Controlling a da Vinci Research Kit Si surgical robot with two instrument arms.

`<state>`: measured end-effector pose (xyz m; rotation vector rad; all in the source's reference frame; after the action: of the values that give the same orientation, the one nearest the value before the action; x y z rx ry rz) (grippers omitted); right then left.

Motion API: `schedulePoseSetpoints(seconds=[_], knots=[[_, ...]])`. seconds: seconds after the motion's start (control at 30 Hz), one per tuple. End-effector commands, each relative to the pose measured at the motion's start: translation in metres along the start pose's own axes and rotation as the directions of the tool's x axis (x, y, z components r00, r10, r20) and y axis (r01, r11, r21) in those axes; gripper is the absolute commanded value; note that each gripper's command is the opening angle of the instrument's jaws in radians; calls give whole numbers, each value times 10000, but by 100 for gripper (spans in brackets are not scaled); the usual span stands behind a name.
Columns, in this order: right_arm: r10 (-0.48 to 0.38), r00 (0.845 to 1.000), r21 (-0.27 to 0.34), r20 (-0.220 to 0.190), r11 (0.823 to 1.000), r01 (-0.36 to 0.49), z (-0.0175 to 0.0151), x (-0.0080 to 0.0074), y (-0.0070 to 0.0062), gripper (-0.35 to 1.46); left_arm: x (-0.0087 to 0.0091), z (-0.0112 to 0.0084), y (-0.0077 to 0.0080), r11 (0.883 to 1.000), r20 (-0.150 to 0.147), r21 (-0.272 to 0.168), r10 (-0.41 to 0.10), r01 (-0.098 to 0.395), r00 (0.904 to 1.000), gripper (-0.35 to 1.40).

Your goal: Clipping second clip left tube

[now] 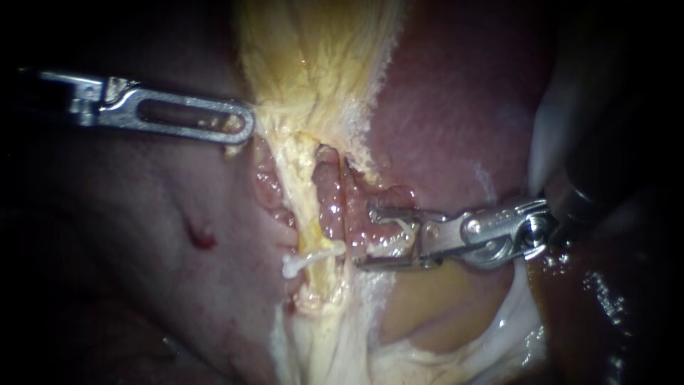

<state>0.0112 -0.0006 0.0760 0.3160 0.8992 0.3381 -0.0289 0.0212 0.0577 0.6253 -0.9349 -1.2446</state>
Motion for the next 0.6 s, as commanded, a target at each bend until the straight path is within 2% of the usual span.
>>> schedulePoseSetpoints(seconds=[0.03,0.37,0.6], knots=[[0,10000,0,0,10000,0,0,0,0,42,0,0,0,10000,-2,-3,5,-5,10000,-35],[32,9999,61,-100,10000,-31,-11,6,-3,43,0,0,0,10000,-2,-3,6,-6,10000,-35],[228,9979,518,-613,9985,-196,-34,16,-6,44,0,0,0,10000,-2,-3,5,-5,10000,-35]])
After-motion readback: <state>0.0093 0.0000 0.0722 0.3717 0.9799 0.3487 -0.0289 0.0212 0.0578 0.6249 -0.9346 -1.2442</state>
